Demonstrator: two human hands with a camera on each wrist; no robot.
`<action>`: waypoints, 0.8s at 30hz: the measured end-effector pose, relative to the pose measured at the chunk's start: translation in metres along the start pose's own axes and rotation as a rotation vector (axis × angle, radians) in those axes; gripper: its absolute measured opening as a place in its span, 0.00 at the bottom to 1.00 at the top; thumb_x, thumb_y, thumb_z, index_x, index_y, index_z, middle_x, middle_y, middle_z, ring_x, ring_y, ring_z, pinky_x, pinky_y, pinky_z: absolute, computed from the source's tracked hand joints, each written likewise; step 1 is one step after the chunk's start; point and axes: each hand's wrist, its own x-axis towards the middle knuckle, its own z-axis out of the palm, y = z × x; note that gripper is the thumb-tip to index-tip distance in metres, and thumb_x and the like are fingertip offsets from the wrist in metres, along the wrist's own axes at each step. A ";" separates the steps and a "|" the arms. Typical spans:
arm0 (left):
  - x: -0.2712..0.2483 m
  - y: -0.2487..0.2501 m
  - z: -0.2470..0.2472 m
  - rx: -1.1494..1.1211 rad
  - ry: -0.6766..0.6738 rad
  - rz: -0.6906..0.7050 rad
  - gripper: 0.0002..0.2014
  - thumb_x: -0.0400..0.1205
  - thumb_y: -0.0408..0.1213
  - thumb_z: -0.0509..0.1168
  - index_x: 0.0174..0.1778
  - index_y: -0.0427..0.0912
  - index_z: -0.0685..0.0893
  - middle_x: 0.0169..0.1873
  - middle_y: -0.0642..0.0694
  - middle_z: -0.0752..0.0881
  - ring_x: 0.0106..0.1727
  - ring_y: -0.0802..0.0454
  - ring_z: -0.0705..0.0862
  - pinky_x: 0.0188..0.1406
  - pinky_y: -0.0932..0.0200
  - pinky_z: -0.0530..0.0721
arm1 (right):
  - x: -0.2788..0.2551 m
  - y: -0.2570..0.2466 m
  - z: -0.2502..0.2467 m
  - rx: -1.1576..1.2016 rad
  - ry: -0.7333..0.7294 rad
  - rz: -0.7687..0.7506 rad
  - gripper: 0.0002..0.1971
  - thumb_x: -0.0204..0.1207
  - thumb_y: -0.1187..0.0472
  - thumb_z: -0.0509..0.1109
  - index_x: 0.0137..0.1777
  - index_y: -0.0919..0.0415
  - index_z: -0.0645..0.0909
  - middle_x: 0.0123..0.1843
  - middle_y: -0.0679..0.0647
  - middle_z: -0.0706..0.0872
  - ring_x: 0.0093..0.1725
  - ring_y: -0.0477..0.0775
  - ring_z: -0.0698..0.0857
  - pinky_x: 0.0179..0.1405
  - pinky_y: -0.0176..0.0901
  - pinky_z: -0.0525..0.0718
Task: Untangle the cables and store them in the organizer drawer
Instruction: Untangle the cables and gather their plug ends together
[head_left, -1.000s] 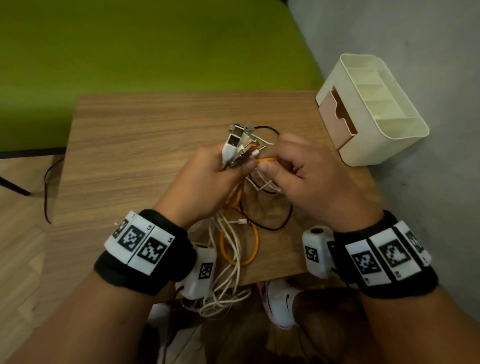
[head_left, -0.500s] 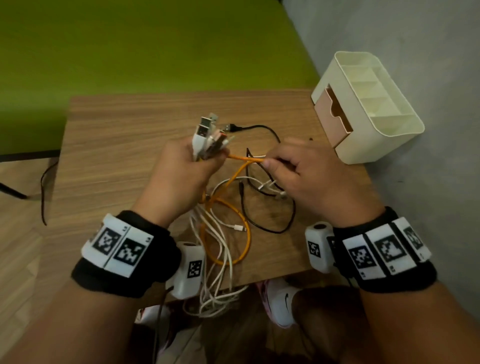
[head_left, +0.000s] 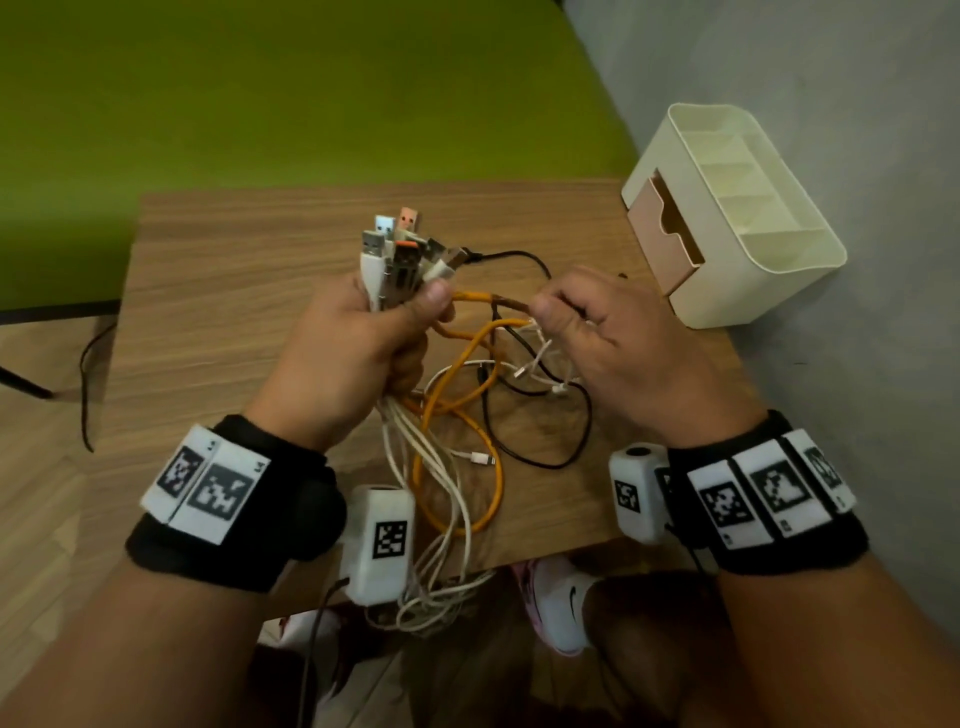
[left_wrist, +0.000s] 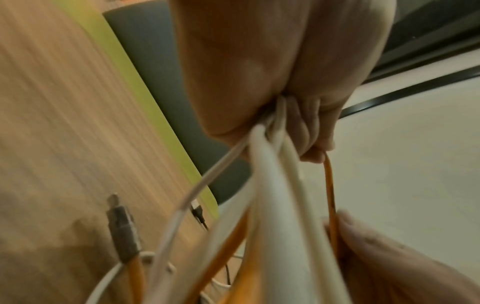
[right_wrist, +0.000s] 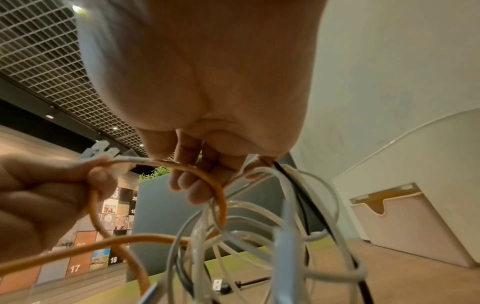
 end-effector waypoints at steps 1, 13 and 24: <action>0.001 -0.001 -0.001 0.068 0.000 -0.020 0.11 0.80 0.41 0.69 0.40 0.35 0.81 0.19 0.51 0.68 0.19 0.56 0.64 0.19 0.63 0.64 | 0.000 0.001 -0.001 0.009 0.011 -0.008 0.19 0.82 0.40 0.54 0.49 0.48 0.82 0.39 0.34 0.78 0.42 0.37 0.78 0.49 0.49 0.72; 0.003 -0.009 0.017 0.442 -0.009 0.113 0.13 0.78 0.36 0.74 0.29 0.50 0.82 0.18 0.59 0.78 0.21 0.66 0.72 0.23 0.65 0.70 | 0.000 -0.007 0.005 -0.048 0.016 -0.102 0.17 0.82 0.42 0.59 0.44 0.52 0.83 0.40 0.42 0.80 0.41 0.45 0.79 0.49 0.52 0.68; -0.001 -0.001 -0.014 -0.499 -0.187 -0.015 0.11 0.82 0.41 0.61 0.38 0.39 0.82 0.19 0.54 0.57 0.16 0.62 0.54 0.12 0.72 0.56 | 0.001 0.003 -0.003 -0.233 -0.056 0.076 0.29 0.77 0.27 0.47 0.62 0.41 0.81 0.51 0.36 0.82 0.57 0.41 0.76 0.61 0.55 0.60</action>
